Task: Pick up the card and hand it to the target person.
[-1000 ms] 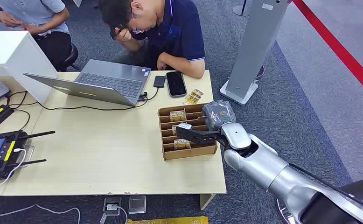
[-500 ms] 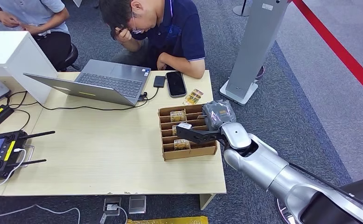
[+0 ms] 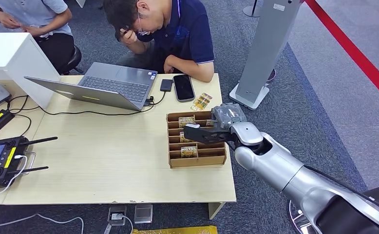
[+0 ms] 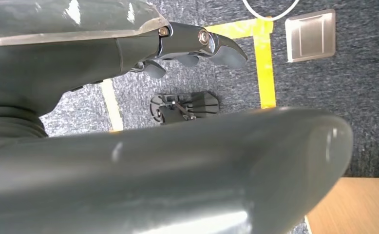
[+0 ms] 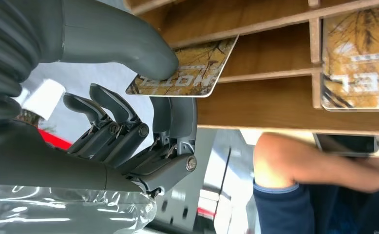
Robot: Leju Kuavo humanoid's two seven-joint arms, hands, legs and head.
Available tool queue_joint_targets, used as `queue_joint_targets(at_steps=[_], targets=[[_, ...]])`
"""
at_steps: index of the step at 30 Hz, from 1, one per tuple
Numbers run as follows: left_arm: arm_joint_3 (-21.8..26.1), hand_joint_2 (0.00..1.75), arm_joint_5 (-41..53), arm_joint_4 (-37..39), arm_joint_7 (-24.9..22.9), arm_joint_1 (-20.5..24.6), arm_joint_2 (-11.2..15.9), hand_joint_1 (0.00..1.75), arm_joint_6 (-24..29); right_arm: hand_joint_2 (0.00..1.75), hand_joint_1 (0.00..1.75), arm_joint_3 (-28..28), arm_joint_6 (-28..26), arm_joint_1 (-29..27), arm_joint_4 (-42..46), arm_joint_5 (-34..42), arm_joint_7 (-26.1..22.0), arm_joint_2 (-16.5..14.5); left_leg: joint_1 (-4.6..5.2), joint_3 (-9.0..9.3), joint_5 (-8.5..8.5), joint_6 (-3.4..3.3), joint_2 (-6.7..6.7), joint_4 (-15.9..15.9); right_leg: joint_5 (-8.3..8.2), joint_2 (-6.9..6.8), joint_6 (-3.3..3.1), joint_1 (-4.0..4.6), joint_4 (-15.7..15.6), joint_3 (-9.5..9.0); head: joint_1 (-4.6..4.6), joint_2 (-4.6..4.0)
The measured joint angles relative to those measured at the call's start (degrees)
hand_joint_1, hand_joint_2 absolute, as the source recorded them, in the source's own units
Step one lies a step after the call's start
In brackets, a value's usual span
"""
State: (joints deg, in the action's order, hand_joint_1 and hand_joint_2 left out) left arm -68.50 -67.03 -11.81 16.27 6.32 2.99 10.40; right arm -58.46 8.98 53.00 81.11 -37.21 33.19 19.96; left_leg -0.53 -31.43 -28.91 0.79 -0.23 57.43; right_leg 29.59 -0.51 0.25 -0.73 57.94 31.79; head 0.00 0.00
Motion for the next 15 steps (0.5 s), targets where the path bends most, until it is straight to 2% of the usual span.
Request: queue_joint_targets(at_steps=[3, 6, 15], targets=[[0.0, 0.00, -0.1, 0.0, -0.2, 0.0, -0.3, 0.00, 0.0, 1.75, 1.75, 0.9, -2.7, -1.0, 5.2, -2.6, 1.3, 0.9, 0.00, 0.00, -0.01, 0.00, -0.02, 0.0, 0.01, 0.00, 0.00, 0.00, 0.0, 0.00, 0.00, 0.00], [-0.6, 0.00, 0.3, 0.0, -0.2, 0.1, -0.6, 0.00, -0.1, 1.75, 1.75, 0.6, -4.8, -3.1, 4.7, -5.7, 0.4, -0.4, -0.02, 0.10, 0.02, 0.00, -0.11, -0.1, 0.01, -0.07, -0.01, 0.03, -0.1, -0.12, 0.00, 0.00], [-2.3, 0.00, 1.5, 0.1, -1.0, 2.0, -0.9, 0.00, -0.5, 1.75, 1.75, 0.6, -21.3, -6.5, -16.2, -15.6, -9.4, -8.1, -0.05, 0.30, 0.16, 0.01, -0.01, -0.3, -0.16, 0.01, -0.03, 0.06, -0.3, -0.32, 0.00, 0.00]])
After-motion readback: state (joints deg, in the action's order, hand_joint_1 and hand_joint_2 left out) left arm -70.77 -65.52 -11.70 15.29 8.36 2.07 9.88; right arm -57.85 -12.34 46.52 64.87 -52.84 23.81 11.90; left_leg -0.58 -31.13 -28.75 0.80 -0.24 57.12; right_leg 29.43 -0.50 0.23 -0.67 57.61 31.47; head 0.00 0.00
